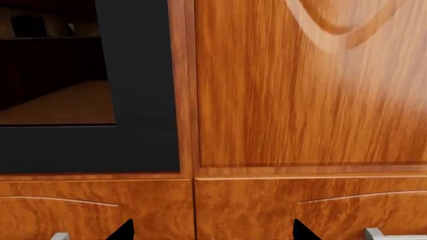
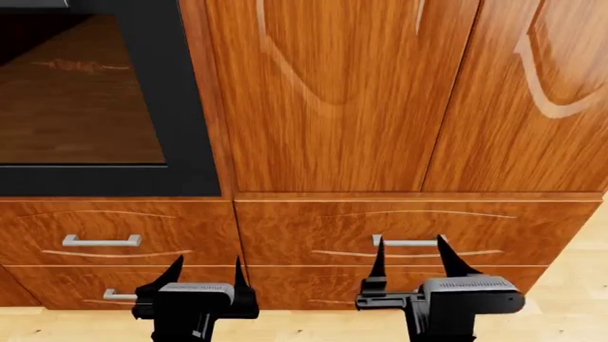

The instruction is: Open the oven door

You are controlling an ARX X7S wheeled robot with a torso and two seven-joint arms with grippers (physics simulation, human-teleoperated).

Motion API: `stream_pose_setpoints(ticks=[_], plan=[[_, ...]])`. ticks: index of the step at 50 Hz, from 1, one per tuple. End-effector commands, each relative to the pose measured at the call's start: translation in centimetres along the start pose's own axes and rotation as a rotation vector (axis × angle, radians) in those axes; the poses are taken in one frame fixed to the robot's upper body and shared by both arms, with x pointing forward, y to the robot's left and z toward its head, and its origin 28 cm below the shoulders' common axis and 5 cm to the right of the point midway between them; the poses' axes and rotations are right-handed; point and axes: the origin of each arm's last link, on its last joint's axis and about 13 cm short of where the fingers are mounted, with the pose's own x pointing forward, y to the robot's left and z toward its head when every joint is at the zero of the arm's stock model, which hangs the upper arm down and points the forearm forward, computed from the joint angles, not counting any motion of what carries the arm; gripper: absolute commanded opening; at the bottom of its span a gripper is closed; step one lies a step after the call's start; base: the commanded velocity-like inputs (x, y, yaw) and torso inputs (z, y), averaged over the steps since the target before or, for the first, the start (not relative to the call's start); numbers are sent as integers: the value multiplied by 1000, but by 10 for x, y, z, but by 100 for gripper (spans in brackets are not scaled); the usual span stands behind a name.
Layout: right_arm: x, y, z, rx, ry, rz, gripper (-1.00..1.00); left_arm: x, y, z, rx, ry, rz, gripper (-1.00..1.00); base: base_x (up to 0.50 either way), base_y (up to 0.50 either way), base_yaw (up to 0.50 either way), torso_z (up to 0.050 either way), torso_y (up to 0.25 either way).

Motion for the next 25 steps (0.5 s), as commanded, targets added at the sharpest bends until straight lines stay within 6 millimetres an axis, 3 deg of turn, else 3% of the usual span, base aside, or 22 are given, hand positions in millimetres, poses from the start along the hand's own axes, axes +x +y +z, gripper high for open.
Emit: stream_pose_setpoints(ticks=[1, 25], plan=[[-8, -2, 27, -32, -131, 0, 100, 0, 0, 0, 0, 6, 3, 100, 0, 0, 0, 0, 0], [-27, -6, 65, -83, -380, -21, 100, 0, 0, -2, 3, 14, 6, 100, 0, 0, 0, 0, 0]])
